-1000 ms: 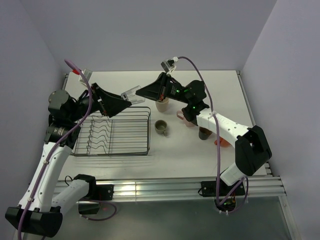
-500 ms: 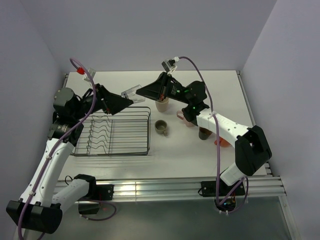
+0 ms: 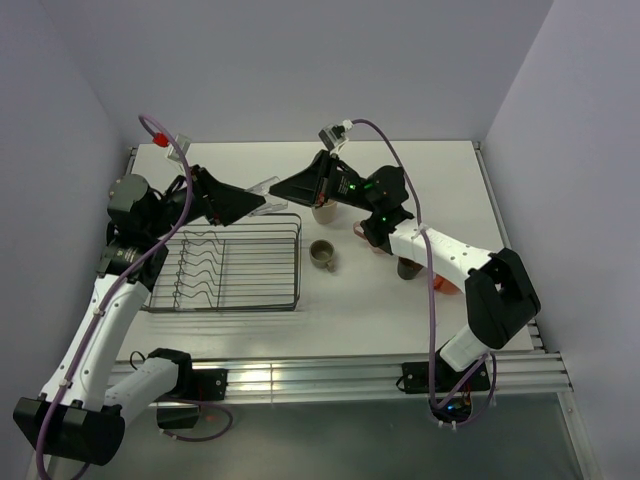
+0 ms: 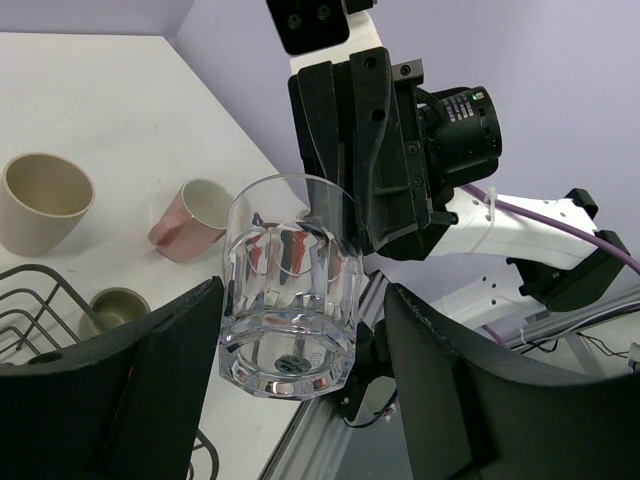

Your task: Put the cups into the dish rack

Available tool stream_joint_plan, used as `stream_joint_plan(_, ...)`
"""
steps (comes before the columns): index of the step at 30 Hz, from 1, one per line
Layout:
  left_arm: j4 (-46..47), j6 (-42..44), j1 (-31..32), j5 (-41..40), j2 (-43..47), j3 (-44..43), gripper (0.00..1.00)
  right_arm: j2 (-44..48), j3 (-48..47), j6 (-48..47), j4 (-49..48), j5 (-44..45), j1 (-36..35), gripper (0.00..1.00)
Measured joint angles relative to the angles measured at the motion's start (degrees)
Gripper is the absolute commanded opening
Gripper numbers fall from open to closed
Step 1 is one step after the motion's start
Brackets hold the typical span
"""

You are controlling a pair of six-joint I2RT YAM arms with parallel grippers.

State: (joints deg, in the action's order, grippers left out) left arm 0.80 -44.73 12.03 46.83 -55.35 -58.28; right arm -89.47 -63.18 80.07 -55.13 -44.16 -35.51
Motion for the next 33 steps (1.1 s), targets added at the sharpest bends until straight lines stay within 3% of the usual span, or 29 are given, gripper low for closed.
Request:
stream_joint_plan(13, -0.74, 0.57, 0.07, -0.15, 0.0, 0.15, 0.81, -1.07, -0.22, 0.07, -0.61, -0.04, -0.13, 0.0)
stream_joint_plan(21, -1.7, 0.72, 0.37, -0.11, 0.0, 0.9, 0.77, -1.14, -0.55, 0.02, -0.57, 0.11, -0.15, 0.0)
stream_joint_plan(27, -1.99, 0.87, 0.42, -0.26, 0.0, 0.98, 0.63, -1.25, -0.59, 0.11, -0.66, 0.13, -0.15, 0.0)
stream_joint_plan(30, -2.08, 1.01, 0.37, -0.57, -0.04, 1.18, 0.5, -1.25, -0.63, 0.22, -0.74, 0.02, -0.17, 0.0)
stream_joint_plan(33, -2.01, 1.2, 0.37, -0.55, -0.09, 1.18, 0.26, -1.33, -0.63, 0.26, -0.74, 0.11, -0.17, 0.0)
